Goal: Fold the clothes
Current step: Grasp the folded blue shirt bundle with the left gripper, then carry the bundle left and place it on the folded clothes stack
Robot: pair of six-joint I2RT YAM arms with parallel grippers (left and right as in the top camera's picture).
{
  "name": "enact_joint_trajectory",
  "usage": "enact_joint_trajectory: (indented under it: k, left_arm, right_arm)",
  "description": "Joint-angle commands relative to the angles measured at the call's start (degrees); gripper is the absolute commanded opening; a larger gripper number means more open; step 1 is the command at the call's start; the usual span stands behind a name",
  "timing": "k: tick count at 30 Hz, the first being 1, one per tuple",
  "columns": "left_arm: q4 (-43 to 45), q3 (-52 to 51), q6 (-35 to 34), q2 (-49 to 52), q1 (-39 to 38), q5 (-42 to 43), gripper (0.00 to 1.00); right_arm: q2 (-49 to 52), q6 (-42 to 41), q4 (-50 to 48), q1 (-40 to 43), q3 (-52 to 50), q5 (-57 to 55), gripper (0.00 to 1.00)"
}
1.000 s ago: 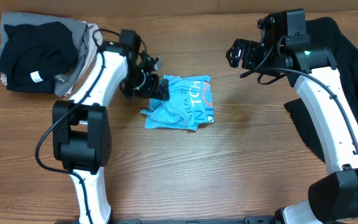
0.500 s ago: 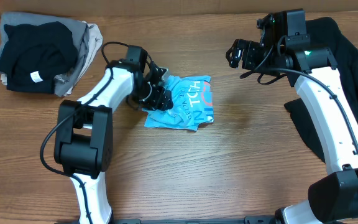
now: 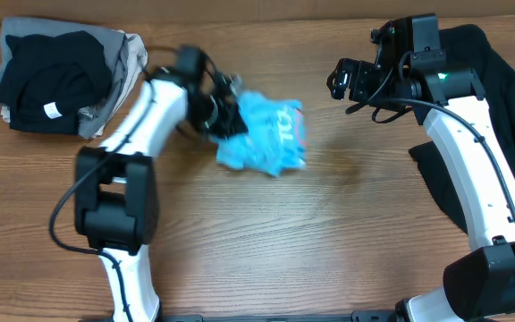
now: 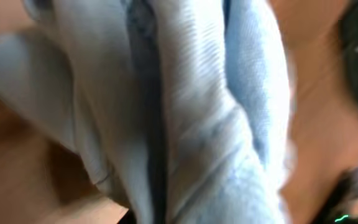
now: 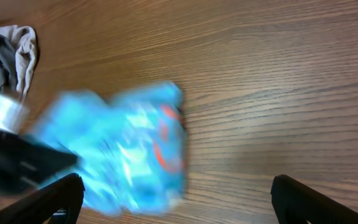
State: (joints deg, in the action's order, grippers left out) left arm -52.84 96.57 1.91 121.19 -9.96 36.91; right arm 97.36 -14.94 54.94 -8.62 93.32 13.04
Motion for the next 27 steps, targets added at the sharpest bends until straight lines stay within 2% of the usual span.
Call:
enact_joint_trajectory:
  k: [1,9,13,19,27]
  left_arm:
    - [-0.72,9.64,-5.99,-2.51,7.67,11.52,0.04]
    - [-0.22,23.06,-11.56,-3.48,17.79,18.25,0.04]
    - [1.92,29.53,-15.67,-3.48,23.63,17.62,0.04]
    - [6.08,30.97,-23.39,-3.45,32.46,10.67,0.04]
    - [9.25,30.47,-25.14,-3.43,37.57,-1.51,0.04]
  right_arm:
    - [-0.04,0.42,-0.17,0.09,0.26,-0.57,1.00]
    - [0.00,0.42,-0.37,0.09,0.22,-1.31,1.00]
    - [0.11,0.39,-0.24,0.09,0.00,-1.44,1.00]
    - [0.39,0.39,0.00,0.09,0.00,-1.42,1.00]
    - [0.70,0.39,0.96,0.07,0.00,-1.42,1.00]
